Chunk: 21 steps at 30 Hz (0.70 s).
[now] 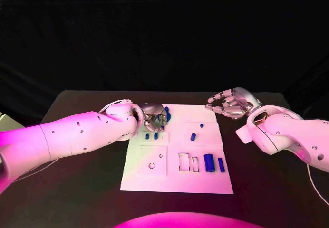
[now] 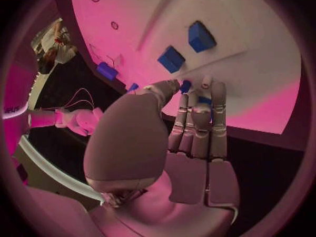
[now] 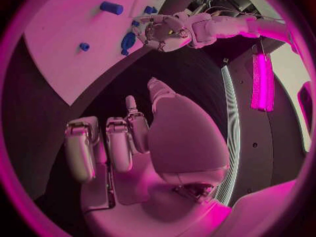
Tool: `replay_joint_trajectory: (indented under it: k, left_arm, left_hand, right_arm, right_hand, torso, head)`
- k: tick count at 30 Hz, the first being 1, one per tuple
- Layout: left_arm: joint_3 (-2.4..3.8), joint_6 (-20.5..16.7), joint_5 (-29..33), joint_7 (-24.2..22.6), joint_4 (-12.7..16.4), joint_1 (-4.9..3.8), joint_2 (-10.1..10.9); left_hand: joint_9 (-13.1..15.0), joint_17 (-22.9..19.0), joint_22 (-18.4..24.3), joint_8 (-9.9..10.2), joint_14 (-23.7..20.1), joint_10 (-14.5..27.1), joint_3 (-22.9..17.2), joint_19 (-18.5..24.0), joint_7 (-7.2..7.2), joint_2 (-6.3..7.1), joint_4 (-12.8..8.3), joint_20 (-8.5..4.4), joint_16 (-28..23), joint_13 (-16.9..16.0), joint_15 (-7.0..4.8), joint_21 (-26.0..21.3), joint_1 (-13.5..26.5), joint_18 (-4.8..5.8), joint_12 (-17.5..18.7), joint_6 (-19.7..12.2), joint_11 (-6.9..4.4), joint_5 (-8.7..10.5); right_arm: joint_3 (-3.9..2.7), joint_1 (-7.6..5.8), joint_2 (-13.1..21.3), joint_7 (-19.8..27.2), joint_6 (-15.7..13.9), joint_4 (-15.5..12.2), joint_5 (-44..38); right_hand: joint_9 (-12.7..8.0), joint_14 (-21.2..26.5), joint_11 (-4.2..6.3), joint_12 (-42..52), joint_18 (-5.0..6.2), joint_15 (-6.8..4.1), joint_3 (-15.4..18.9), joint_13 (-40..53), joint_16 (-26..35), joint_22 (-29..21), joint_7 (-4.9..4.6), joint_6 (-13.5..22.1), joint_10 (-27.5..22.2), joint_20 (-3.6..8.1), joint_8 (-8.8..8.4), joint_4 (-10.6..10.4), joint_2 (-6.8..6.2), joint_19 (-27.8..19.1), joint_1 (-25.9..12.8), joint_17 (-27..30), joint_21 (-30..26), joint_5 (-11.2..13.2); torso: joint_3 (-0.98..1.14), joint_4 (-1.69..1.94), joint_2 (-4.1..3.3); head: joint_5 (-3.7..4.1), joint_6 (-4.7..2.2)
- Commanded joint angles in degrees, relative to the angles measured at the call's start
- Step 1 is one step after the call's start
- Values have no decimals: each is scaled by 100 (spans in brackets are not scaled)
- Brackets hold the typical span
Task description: Assemble the parts on the task board
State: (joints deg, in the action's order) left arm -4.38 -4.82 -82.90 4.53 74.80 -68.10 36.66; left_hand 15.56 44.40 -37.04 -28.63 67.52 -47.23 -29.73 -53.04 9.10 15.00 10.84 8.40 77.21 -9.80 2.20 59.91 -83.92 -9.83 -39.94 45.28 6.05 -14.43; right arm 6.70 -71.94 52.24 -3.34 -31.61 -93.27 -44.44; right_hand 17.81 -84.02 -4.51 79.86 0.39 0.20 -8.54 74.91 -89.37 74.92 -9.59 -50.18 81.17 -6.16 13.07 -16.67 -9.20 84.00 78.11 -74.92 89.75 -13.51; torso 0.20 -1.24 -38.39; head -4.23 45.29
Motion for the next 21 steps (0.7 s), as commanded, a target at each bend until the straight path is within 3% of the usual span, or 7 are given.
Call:
replay_joint_trajectory:
  k: [1,9,21]
  left_arm:
    - [3,71,-8,-9,-12,6,-31]
    - [4,125,30,36,-39,7,-57]
    - [4,525,125,101,-144,7,-114]
  left_hand:
    - [-10,7,-14,35,33,-39,-34,-30,3,-13,-7,-24,24,10,4,30,-54,-73,24,16,8,26]
    - [-55,107,-53,126,123,-94,-107,-41,10,-25,-55,-34,99,48,0,91,-38,-76,58,7,2,35]
    - [-80,282,-113,176,266,-166,-215,-50,1,-88,-142,-34,214,105,-10,183,-14,-73,134,181,-8,43]
  right_arm:
    - [0,4,-6,47,68,-9,-38]
    - [0,4,-1,44,73,-16,-50]
    - [0,4,-5,42,83,-17,-53]
  right_hand:
    - [-6,-536,-6,-21,-39,14,17,573,37,1508,23,16,-18,-14,28,27,36,600,-1,-1247,25,0]
    - [-6,-536,-5,-25,-39,14,15,569,38,1508,23,14,-21,-14,29,27,38,600,3,-1246,25,0]
    - [-6,-536,-5,-25,-39,14,15,569,38,1508,23,14,-21,-14,29,27,38,600,3,-1246,25,0]
  torso:
    - [1,1,-2]
    - [3,6,3]
    - [1,3,6]
  head:
    - [17,-3]
    - [20,14]
    - [19,19]
